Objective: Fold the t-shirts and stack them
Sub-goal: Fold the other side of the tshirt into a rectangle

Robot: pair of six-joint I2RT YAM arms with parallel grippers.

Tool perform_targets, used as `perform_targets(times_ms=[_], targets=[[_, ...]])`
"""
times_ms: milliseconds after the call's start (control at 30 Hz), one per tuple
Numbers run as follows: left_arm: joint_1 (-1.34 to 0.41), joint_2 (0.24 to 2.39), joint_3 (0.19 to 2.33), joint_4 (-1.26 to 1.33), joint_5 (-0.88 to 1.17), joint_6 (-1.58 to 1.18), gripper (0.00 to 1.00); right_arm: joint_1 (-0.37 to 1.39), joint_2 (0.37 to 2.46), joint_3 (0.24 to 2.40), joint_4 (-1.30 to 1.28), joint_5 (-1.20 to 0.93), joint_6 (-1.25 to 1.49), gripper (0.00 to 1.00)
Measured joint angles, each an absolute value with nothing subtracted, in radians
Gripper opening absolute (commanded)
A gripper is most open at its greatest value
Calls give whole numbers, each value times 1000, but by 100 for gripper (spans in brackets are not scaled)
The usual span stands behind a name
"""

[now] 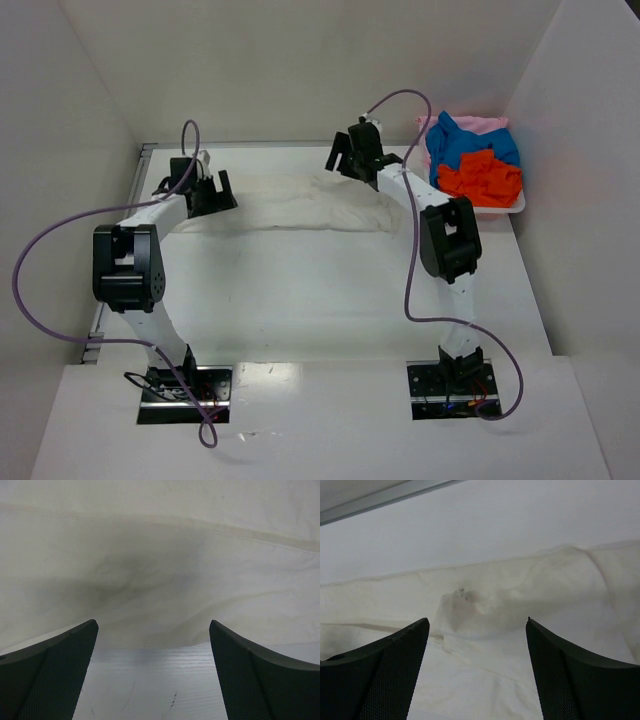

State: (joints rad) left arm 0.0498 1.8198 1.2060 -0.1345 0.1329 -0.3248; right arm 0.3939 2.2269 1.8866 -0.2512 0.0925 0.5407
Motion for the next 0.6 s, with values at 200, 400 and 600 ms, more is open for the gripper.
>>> perform_targets(times_ms=[200,400,600], targets=[[50,1820,1344,-154,136,-268,100,394,2020,1599,-202,68,543,77],[50,1846,1456,-159,152,-224,100,391,2027,1593,-214,116,518,77],[50,1981,1572,-203,148,-133,100,356,2111,1641,-256,142,494,75]])
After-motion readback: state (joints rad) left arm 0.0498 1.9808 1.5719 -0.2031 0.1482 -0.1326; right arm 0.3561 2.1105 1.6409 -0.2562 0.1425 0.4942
